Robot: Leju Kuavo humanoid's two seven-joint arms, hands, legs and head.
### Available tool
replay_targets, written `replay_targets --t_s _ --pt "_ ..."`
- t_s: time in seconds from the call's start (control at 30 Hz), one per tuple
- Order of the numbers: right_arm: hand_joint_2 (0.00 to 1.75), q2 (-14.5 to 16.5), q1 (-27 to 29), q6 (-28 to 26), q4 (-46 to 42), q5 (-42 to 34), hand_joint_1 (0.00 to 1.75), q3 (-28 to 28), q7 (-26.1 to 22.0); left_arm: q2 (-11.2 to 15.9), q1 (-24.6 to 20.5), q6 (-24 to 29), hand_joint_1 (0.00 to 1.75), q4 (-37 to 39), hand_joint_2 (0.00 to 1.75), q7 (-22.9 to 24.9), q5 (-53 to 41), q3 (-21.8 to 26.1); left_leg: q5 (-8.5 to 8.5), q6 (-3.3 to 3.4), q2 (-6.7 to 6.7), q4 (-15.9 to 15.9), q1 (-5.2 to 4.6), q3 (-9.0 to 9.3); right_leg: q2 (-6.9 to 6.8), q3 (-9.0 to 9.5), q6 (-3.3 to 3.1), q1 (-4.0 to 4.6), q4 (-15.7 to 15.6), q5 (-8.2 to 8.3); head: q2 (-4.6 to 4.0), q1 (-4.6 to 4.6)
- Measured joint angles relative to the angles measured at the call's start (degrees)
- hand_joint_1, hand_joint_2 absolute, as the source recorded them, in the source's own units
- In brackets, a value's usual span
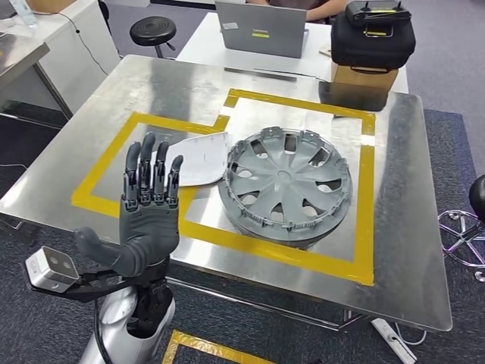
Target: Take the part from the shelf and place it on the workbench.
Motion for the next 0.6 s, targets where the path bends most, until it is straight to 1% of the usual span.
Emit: replay_targets --t_s 0.03,0.07,0.1,0.13,0.2,0.23,0.27,0.3,0.37,0.4,0.43,0.47,0.5,0.53,0.57,0.6 --pt "0.0 -0.01 0.0 0.03 0.0 -0.06 0.0 0.0 0.01 0.02 -0.05 -0.09 0.0 0.36 1.75 0.11 0.1 -0.05 -1.6 -0.1 0.0 3.56 0.03 -1.56 -0.02 -0.17 -0.05 0.0 0.0 0.1 0.0 -0.02" --pt "0.0 -0.02 0.03 0.05 0.0 -0.13 0.0 -0.01 0.05 0.04 -0.07 -0.14 0.0 0.69 1.75 0.17 0.19 -0.09 -2.3 -0.15 0.01 5.89 0.04 -2.55 -0.03 -0.36 -0.05 0.01 0.01 0.22 0.0 -0.03" --pt "0.0 -0.03 0.05 0.06 0.0 -0.16 0.0 -0.01 0.09 0.05 -0.09 -0.16 0.0 0.95 1.75 0.21 0.25 -0.11 -1.93 -0.13 0.01 6.32 0.04 -2.6 -0.03 -0.54 0.0 0.01 0.01 0.37 0.0 -0.03" --pt "0.0 -0.04 0.06 0.06 0.0 -0.19 0.0 -0.02 0.14 0.06 -0.12 -0.17 0.0 1.15 1.75 0.25 0.31 -0.16 -0.6 -0.07 0.02 4.61 0.04 -1.57 -0.01 -0.68 0.12 -0.01 0.01 0.52 0.0 -0.03" --pt "0.0 -0.04 0.06 0.05 0.0 -0.2 0.0 -0.02 0.18 0.05 -0.23 -0.17 0.0 1.36 1.75 0.38 0.41 -0.43 2.81 0.09 0.07 -2.44 0.05 2.54 0.07 -0.88 0.51 0.01 0.05 0.83 0.0 -0.05" --pt "0.0 -0.04 0.06 0.05 0.0 -0.2 0.0 -0.02 0.19 0.05 -0.29 -0.17 0.0 1.41 1.75 0.44 0.45 -0.56 3.91 0.13 0.1 -5.42 0.05 4.28 0.1 -0.95 0.69 0.05 0.08 0.93 0.0 -0.06" --pt "0.0 -0.04 0.05 0.05 0.0 -0.2 0.0 -0.02 0.2 0.05 -0.34 -0.17 0.0 1.42 1.75 0.47 0.47 -0.66 4.44 0.14 0.12 -7.31 0.05 5.41 0.12 -1.0 0.82 0.11 0.11 1.0 0.0 -0.08" --pt "0.0 -0.04 0.05 0.05 0.0 -0.2 0.0 -0.02 0.19 0.05 -0.37 -0.17 0.0 1.42 1.75 0.49 0.47 -0.7 4.49 0.14 0.12 -7.92 0.04 5.77 0.13 -1.04 0.89 0.19 0.13 1.03 0.0 -0.11" --pt "0.0 -0.04 0.05 0.05 0.0 -0.2 0.0 -0.02 0.2 0.05 -0.39 -0.17 0.0 1.42 1.75 0.49 0.47 -0.7 4.49 0.14 0.11 -8.15 0.03 5.78 0.13 -1.08 0.91 0.25 0.2 1.02 0.0 -0.12" --pt "0.0 -0.04 0.04 0.05 0.0 -0.21 0.0 -0.02 0.2 0.04 -0.44 -0.16 0.0 1.42 1.75 0.51 0.47 -0.75 4.45 0.26 0.04 -8.51 0.04 5.8 0.14 -1.22 0.95 0.3 0.34 1.04 0.0 -0.14" --pt "0.0 -0.04 0.03 0.05 0.0 -0.21 0.0 -0.02 0.2 0.03 -0.5 -0.15 0.0 1.44 1.75 0.55 0.47 -0.81 4.48 0.47 -0.03 -8.78 0.02 5.72 0.12 -1.39 1.08 0.35 0.41 1.15 0.0 -0.1" --pt "0.0 -0.04 0.06 0.04 0.0 -0.23 0.0 -0.02 0.23 0.02 -0.54 -0.11 0.0 1.5 1.75 0.6 0.49 -0.89 4.7 0.96 -0.09 -9.04 -0.03 5.51 0.1 -1.58 1.42 0.31 0.38 1.46 0.0 -0.09" --pt "0.0 -0.04 0.09 0.04 0.0 -0.26 0.0 -0.03 0.3 -0.02 -0.59 -0.06 0.0 1.59 1.75 0.66 0.5 -0.96 5.19 1.69 -0.07 -9.2 -0.02 5.05 0.06 -2.39 1.93 0.21 1.86 0.18 0.0 0.06" --pt "0.0 -0.04 0.13 0.03 0.0 -0.28 0.0 -0.03 0.36 -0.04 -0.6 0.01 0.0 1.69 1.75 0.69 0.51 -1.0 5.83 2.32 0.03 -9.18 -0.04 4.44 0.01 -3.47 2.45 0.1 4.42 -1.81 0.0 0.2" --pt "0.0 -0.04 0.17 0.03 0.0 -0.28 0.0 -0.04 0.43 -0.07 -0.62 0.08 0.0 1.79 1.75 0.7 0.52 -1.02 6.5 2.88 0.15 -9.25 -0.04 3.79 -0.02 -4.84 2.9 0.01 8.11 -4.42 0.0 0.3" --pt "0.0 -0.04 0.17 0.01 0.0 -0.24 0.0 -0.04 0.46 -0.1 -0.64 0.16 0.0 1.85 1.75 0.71 0.51 -1.03 7.1 3.15 0.27 -9.27 -0.01 3.09 -0.04 -6.28 3.14 -0.01 12.54 -7.44 0.0 0.43"
